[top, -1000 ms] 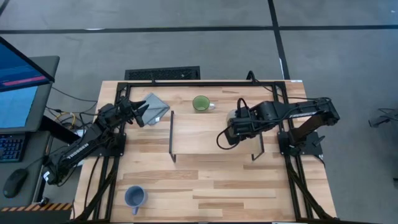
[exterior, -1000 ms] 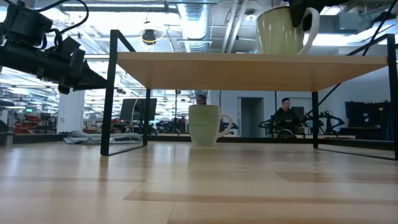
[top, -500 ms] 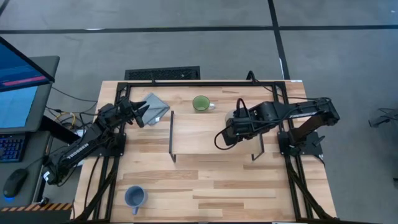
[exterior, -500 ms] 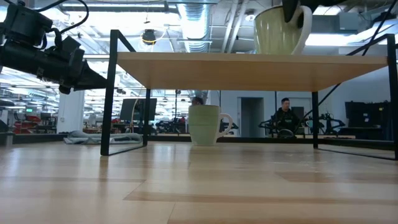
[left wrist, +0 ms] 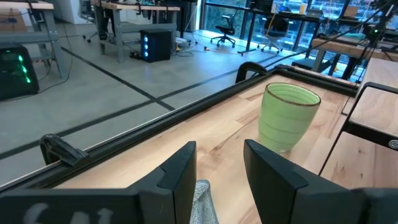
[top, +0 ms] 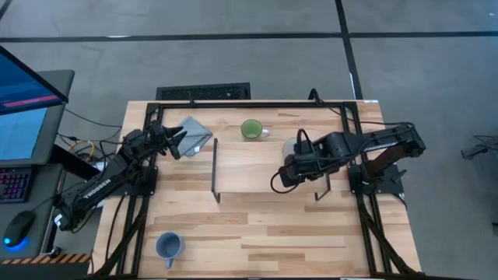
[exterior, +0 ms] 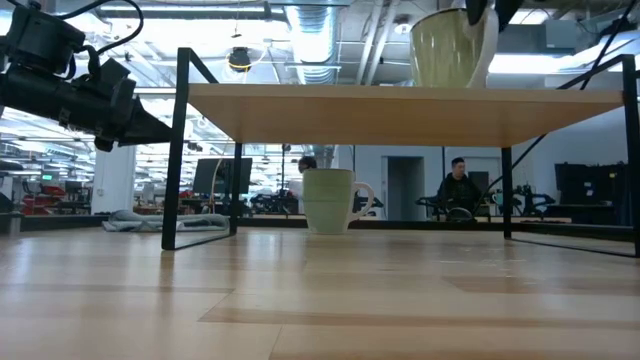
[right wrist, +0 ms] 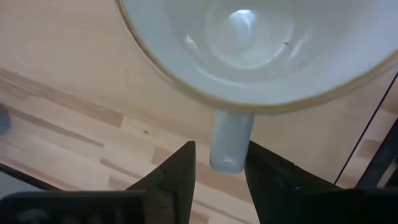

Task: Stack small to large cups/mugs on shelf
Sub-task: Put the white mug on the shelf

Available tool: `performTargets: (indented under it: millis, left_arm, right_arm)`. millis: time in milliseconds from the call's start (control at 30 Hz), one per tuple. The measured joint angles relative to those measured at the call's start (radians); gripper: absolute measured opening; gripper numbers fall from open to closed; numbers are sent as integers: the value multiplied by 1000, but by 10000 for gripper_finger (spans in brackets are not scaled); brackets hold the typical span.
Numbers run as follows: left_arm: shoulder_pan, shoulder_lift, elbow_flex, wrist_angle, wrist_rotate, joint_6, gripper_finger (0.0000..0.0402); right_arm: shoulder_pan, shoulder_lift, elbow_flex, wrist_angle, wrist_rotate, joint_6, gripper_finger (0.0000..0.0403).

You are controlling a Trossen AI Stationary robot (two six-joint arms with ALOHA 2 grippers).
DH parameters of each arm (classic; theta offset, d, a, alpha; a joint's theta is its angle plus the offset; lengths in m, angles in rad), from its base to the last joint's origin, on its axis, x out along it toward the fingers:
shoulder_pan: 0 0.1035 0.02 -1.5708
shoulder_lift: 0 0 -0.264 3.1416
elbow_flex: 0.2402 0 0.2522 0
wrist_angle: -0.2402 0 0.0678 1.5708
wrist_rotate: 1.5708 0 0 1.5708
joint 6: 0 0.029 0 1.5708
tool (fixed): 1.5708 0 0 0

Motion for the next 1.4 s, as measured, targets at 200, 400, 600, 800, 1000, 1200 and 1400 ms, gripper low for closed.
performTargets:
  millis: [200, 400, 600, 800, 1000, 1200, 1400]
  left_arm:
    - [0, 0, 0, -1, 0, 0, 125]
    - [0, 0, 0, -2, 0, 0, 125]
    - [0, 0, 0, -2, 1, 0, 125]
    - [0, 0, -1, -3, 1, 0, 125]
    - [0, 0, -1, -3, 1, 0, 125]
    - [0, 0, -1, -3, 1, 0, 125]
    - [0, 0, -2, -3, 1, 0, 125]
  right_arm:
    - [18, 0, 0, 1, 0, 25, 160]
    - [18, 0, 0, 8, 0, 24, 158]
    - [18, 0, 0, 50, 0, 16, 160]
    - [18, 0, 0, 17, -2, 17, 162]
    - [18, 0, 3, -61, -3, 16, 164]
    - [53, 0, 61, -81, 2, -7, 163]
    - [70, 0, 89, -80, 48, 3, 163]
